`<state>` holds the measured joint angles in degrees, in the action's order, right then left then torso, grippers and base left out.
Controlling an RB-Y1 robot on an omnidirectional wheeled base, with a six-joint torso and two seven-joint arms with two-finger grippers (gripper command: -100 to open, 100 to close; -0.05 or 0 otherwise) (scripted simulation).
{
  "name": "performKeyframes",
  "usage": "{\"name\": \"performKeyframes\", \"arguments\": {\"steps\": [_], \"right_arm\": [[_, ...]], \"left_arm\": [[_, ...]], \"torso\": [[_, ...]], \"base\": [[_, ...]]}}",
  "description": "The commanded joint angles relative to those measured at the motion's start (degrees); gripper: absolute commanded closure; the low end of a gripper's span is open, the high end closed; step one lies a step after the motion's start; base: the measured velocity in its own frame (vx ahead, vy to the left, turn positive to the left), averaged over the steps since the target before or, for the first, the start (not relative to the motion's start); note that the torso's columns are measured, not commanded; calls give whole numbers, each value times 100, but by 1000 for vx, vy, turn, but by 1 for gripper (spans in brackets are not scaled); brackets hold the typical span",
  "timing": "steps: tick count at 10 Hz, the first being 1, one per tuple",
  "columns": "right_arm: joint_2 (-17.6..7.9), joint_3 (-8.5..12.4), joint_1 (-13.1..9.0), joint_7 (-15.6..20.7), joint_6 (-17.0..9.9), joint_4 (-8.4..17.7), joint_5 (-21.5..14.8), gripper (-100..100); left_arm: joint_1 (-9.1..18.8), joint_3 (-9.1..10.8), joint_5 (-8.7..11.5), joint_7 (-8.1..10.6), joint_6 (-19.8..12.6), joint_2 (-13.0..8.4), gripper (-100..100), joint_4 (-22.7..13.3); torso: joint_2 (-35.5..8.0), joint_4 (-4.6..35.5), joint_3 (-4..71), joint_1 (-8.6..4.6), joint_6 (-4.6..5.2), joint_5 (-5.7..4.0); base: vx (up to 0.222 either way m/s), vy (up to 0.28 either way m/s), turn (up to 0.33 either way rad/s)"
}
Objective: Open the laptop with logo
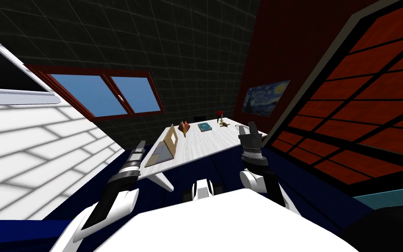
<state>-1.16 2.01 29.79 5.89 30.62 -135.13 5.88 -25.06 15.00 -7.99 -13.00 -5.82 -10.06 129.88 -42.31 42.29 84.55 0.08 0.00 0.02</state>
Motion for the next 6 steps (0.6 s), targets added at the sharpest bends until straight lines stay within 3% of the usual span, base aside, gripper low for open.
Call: {"name": "performKeyframes", "arguments": {"steps": [1,6], "right_arm": [[0,0,0,0,0,0,0,0],[0,0,0,0,0,0,0,0]], "left_arm": [[45,131,-76,-69,-337,71,-100,32],[115,332,-212,-187,-859,414,-100,78]], "torso": [[3,-1,2,-3,0,-1],[1,0,1,-1,0,0]], "base": [[66,-172,-35],[57,-159,-29]]}}
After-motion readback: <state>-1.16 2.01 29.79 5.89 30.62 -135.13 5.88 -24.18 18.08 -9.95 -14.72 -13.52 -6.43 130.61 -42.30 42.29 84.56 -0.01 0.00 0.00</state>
